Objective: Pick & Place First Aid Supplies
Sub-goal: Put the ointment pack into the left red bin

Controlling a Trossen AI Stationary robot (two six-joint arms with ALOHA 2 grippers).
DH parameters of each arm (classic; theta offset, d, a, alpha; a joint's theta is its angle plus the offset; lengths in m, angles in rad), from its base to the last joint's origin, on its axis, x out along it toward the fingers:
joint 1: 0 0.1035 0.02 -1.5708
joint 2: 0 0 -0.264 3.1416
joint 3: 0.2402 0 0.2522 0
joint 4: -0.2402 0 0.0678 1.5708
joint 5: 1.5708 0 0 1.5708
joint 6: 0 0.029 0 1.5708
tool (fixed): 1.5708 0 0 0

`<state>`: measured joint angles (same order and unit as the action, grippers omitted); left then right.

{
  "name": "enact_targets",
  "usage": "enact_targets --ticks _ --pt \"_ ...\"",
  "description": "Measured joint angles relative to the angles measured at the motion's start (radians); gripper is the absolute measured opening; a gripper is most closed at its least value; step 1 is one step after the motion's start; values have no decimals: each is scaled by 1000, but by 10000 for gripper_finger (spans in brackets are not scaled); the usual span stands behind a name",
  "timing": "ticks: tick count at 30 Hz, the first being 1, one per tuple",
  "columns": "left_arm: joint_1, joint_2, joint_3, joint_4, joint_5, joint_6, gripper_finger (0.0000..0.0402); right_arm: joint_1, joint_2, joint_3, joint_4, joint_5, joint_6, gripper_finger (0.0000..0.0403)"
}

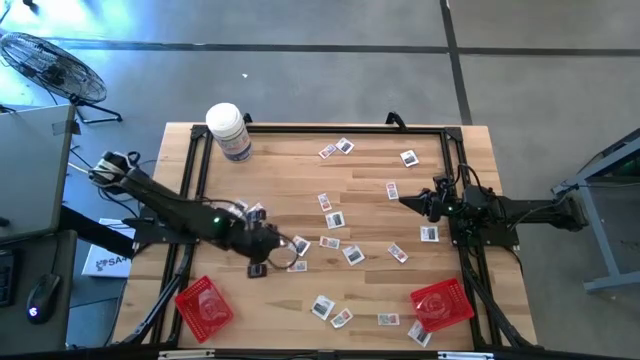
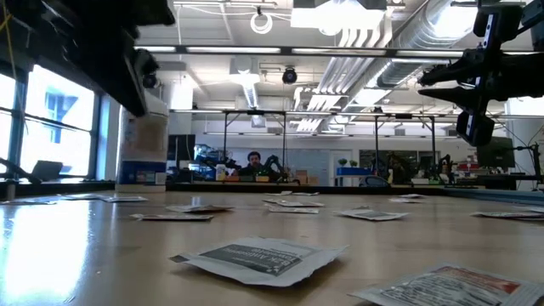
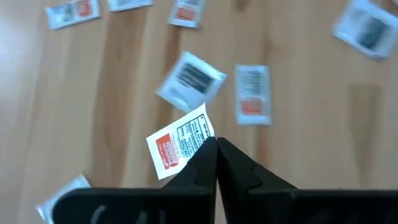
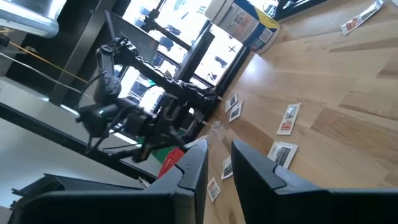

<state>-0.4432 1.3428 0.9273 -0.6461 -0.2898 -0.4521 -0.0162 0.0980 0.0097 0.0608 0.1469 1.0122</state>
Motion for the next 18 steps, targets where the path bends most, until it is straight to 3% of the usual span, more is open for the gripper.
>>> enact_targets --ticks 7,18 --pt "-200 -3 113 -233 14 -294 0 0 1 0 -5 -1 0 64" --pt "-507 3 216 -325 156 -838 0 0 9 0 -9 -2 0 64"
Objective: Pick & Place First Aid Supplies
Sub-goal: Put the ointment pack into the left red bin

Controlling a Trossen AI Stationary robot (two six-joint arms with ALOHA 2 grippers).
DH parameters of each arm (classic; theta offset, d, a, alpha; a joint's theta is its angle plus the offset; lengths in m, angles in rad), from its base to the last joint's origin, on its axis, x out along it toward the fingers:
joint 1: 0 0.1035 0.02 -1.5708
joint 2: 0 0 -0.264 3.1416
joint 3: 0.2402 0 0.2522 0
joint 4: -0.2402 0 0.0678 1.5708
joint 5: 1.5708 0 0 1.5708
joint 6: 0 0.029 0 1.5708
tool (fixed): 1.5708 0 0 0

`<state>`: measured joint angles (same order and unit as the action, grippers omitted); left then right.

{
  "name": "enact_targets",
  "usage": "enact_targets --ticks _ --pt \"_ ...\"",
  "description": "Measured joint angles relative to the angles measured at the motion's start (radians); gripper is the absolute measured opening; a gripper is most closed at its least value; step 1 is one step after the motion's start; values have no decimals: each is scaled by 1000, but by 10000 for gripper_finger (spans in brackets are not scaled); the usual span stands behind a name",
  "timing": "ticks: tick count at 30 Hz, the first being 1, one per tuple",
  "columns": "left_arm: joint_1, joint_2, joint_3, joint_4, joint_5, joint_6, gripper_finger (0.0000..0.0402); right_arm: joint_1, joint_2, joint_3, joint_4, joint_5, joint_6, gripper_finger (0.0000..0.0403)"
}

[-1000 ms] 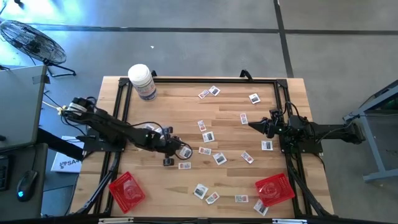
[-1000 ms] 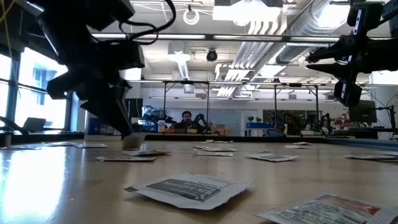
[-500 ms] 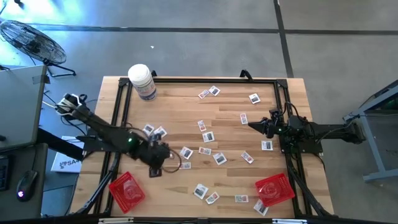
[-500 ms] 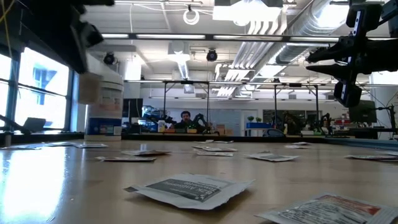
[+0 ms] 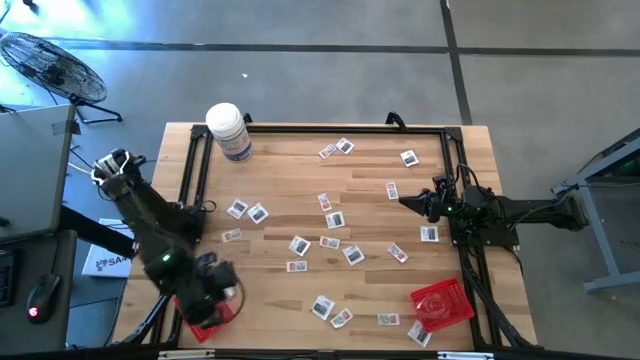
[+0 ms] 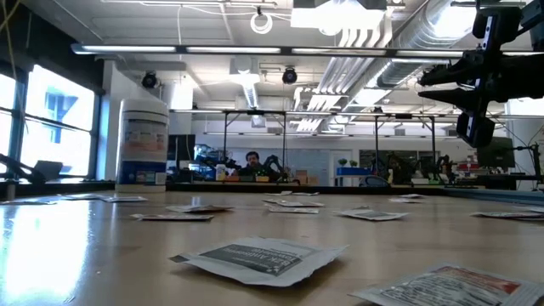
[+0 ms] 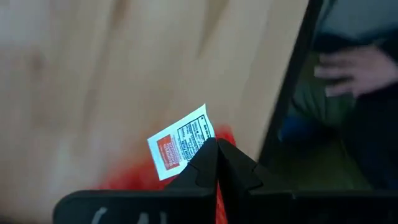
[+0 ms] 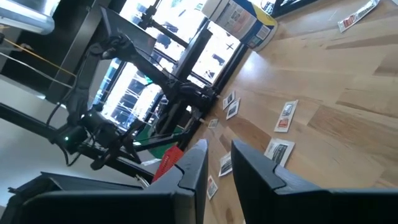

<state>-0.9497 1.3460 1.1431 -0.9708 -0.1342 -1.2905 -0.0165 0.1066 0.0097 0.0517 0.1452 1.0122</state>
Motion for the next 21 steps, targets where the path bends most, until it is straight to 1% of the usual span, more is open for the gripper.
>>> enact_targets --ticks 2,5,7,9,11,13,17,21 --pt "-62 5 0 -3 28 -110 0 0 0 0 0 0 0 64" --pt "-145 31 0 -19 27 -218 0 0 0 0 0 0 0 64" --pt "-190 58 0 -36 20 -260 0 0 0 0 -1 0 0 64" --pt "-219 99 0 -55 -7 -267 0 0 0 0 -1 0 0 64" --pt "-237 142 -2 -65 -35 -267 0 0 0 0 -2 0 0 64" --pt "-242 190 -10 -64 -34 -270 0 0 0 0 -1 0 0 64" --pt "-242 273 -14 -70 8 -313 4 0 0 0 -2 0 0 64" --pt "-241 321 -14 -63 48 -349 24 0 0 0 -2 1 0 64"
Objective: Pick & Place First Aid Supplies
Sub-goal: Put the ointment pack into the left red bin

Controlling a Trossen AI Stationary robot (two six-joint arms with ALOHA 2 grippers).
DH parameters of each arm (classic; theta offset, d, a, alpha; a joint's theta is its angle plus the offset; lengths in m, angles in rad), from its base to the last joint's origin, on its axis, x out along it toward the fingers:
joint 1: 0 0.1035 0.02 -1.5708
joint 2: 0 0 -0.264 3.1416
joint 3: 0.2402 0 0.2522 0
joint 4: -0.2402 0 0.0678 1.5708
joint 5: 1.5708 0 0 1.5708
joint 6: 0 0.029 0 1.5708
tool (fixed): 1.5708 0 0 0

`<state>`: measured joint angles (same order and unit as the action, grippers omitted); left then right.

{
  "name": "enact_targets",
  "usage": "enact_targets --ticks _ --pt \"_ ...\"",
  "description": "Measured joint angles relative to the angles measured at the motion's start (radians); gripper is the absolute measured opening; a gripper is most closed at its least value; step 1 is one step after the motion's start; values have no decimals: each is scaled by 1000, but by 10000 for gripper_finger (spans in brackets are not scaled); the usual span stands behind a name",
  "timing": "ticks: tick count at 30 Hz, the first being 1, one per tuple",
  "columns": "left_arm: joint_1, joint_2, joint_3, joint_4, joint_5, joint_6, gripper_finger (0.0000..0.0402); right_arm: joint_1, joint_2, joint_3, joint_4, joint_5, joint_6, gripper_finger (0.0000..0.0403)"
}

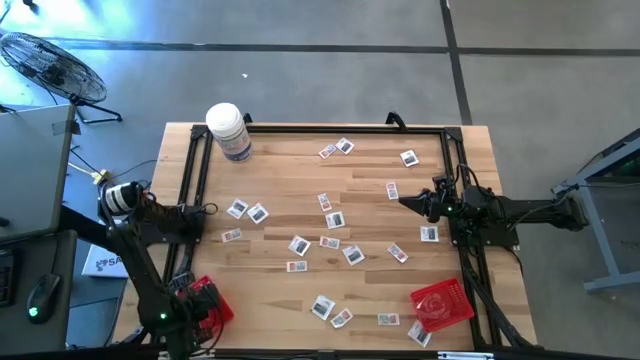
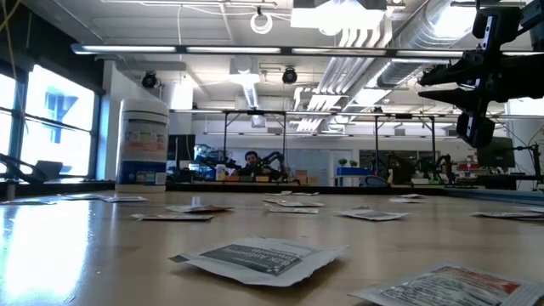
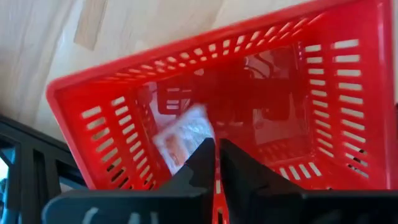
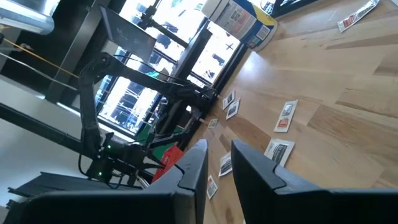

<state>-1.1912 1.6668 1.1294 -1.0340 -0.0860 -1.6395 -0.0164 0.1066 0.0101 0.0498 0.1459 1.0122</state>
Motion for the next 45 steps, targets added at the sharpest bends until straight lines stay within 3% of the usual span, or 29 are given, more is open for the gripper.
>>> enact_targets --ticks 10,23,30,38,45 --pt "93 -12 5 -40 58 -10 121 0 0 0 0 0 0 64" --pt "347 -28 100 -115 23 195 129 0 0 0 0 0 0 64" --pt "545 -54 -67 -123 24 263 129 0 0 0 0 0 0 64" --pt "818 -174 -298 61 -1 428 129 0 0 0 3 1 0 64" --pt "937 -193 -392 2 17 487 129 0 -2 0 7 1 0 64"
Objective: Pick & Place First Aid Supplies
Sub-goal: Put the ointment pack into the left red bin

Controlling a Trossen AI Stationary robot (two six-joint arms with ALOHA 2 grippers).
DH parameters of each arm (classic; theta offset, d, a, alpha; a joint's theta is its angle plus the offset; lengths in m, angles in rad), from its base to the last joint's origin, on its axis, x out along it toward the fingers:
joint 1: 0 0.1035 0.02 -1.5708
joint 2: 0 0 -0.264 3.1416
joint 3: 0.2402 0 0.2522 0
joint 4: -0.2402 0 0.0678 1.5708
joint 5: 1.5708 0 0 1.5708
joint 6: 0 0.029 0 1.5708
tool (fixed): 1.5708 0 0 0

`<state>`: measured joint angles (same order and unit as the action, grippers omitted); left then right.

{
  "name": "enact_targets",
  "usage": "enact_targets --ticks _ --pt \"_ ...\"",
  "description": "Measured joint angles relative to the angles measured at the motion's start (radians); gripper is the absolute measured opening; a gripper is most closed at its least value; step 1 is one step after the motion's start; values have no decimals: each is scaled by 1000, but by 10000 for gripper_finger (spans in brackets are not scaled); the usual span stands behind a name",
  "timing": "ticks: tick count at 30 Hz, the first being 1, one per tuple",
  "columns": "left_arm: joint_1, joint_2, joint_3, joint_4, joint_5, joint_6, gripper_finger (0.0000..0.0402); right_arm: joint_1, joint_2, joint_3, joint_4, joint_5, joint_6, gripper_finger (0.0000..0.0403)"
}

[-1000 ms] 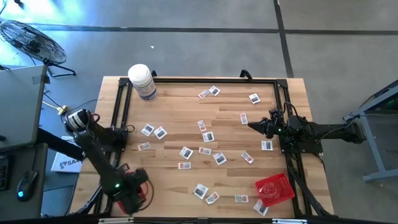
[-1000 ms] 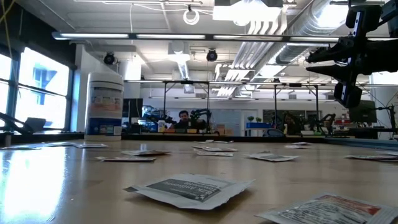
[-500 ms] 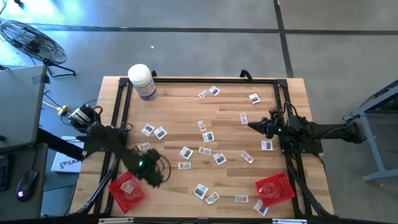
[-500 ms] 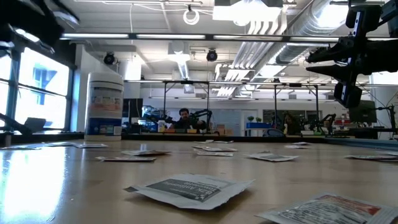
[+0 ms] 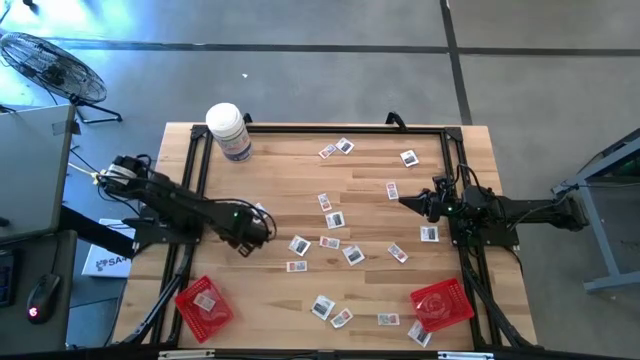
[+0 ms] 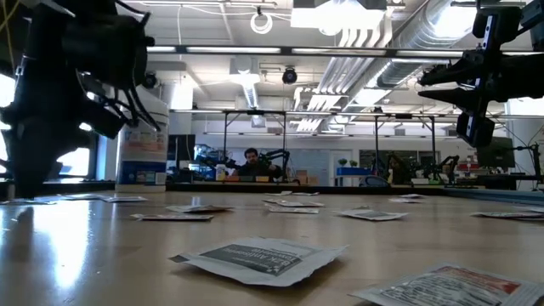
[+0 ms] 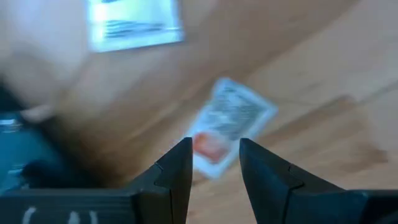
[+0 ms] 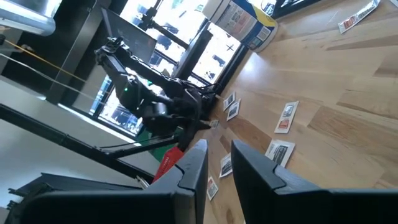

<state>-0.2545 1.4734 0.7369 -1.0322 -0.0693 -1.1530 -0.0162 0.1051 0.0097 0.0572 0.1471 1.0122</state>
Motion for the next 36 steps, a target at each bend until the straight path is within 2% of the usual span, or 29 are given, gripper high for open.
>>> enact_targets --ticks 5,9,19,28,36 --pt "6 -13 8 -133 -15 -1 129 0 0 0 1 0 0 64" --pt "6 -13 7 -179 -11 -64 129 0 0 0 1 0 0 64" --pt "6 -13 -114 -19 -24 -161 129 0 0 0 0 0 0 64" --pt "6 -10 -88 14 -13 -161 129 0 0 0 0 -1 0 64" --pt "5 -9 -42 87 54 -133 129 0 0 0 -1 -1 0 64"
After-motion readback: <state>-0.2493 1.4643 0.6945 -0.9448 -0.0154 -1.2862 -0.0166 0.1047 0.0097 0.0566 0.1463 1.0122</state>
